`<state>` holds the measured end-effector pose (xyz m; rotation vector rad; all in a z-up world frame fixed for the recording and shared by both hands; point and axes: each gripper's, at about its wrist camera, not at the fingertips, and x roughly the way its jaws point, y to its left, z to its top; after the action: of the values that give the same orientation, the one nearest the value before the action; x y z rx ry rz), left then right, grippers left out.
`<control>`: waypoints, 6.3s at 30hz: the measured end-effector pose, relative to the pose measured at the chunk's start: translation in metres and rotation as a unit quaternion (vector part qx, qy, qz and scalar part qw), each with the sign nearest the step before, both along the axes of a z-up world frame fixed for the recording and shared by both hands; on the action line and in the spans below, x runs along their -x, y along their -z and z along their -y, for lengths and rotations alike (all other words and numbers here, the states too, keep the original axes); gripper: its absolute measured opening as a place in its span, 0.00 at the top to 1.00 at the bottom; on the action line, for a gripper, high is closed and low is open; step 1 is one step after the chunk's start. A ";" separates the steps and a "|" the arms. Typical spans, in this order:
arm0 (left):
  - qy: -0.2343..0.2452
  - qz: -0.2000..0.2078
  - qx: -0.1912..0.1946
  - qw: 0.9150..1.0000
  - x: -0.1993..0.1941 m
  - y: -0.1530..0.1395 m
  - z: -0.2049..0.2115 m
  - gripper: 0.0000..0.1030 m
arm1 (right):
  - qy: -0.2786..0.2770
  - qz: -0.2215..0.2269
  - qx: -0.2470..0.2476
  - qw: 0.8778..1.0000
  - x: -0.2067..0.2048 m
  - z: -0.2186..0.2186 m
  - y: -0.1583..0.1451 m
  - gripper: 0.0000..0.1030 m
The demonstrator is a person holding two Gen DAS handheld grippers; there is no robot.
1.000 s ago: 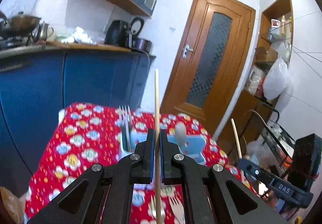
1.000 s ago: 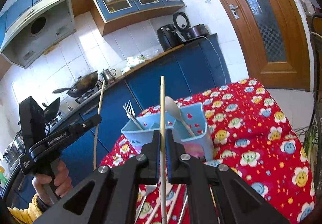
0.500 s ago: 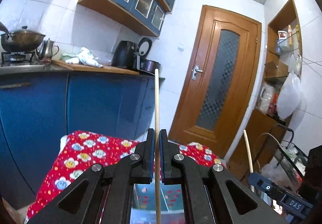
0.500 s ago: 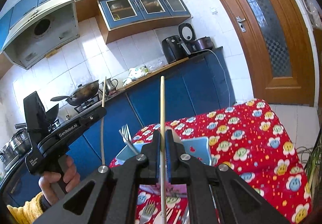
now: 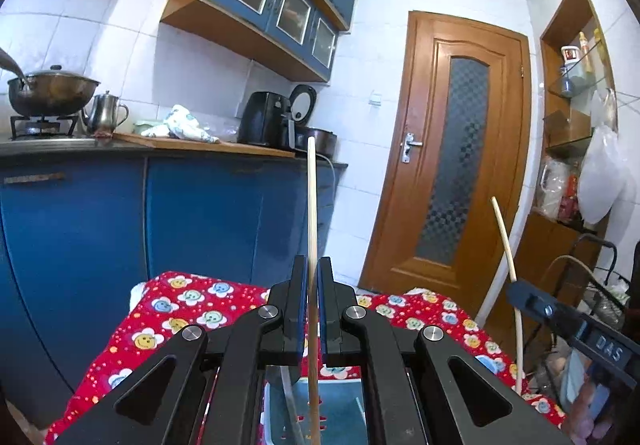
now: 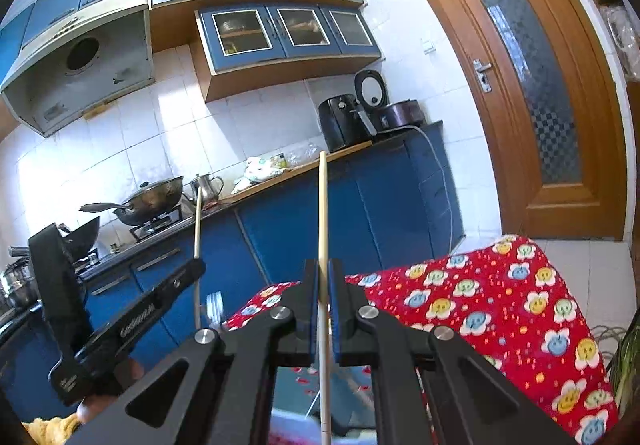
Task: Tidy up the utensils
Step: 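Lift both wooden chopsticks and carry them over the light blue caddy, then lower the chopsticks into the caddy and open both grippers, then withdraw both grippers from the caddy toward the remaining cutlery, then grasp a steel fork with the left gripper while the right lowers toward a steel knife, then close the right gripper on the steel knife while the left lifts the fork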
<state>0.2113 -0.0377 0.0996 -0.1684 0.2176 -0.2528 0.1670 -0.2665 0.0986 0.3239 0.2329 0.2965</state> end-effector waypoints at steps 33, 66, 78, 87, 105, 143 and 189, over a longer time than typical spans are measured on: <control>-0.002 0.029 -0.035 0.999 0.019 0.018 0.010 0.96 | 0.012 -0.036 0.070 0.997 -0.022 -0.012 0.043 0.93; 0.038 -0.070 -0.020 0.997 0.074 0.005 -0.013 0.71 | 0.010 -0.058 0.040 0.997 0.076 -0.007 0.011 0.66; 0.063 -0.125 -0.029 0.990 0.103 0.017 -0.015 0.71 | 0.020 -0.098 0.038 0.994 0.113 -0.005 0.025 0.65; 0.069 -0.173 -0.049 0.981 0.112 0.034 -0.015 0.71 | 0.032 -0.142 0.033 0.989 0.126 0.001 0.047 0.65; 0.094 -0.282 -0.085 0.951 0.107 0.076 0.005 0.71 | 0.043 -0.207 0.016 0.977 0.138 0.023 0.086 0.62; 0.147 -0.414 -0.125 0.889 0.088 0.111 0.040 0.96 | 0.037 -0.233 0.014 0.972 0.140 0.028 0.096 0.61; 0.180 -0.224 0.026 0.958 0.115 0.056 -0.035 0.96 | -0.030 -0.360 0.075 0.930 0.081 -0.024 0.099 0.82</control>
<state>0.0961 -0.0023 0.0441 -0.2382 0.6955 -0.5840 0.0863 -0.2420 -0.0001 0.2624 0.9876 0.2085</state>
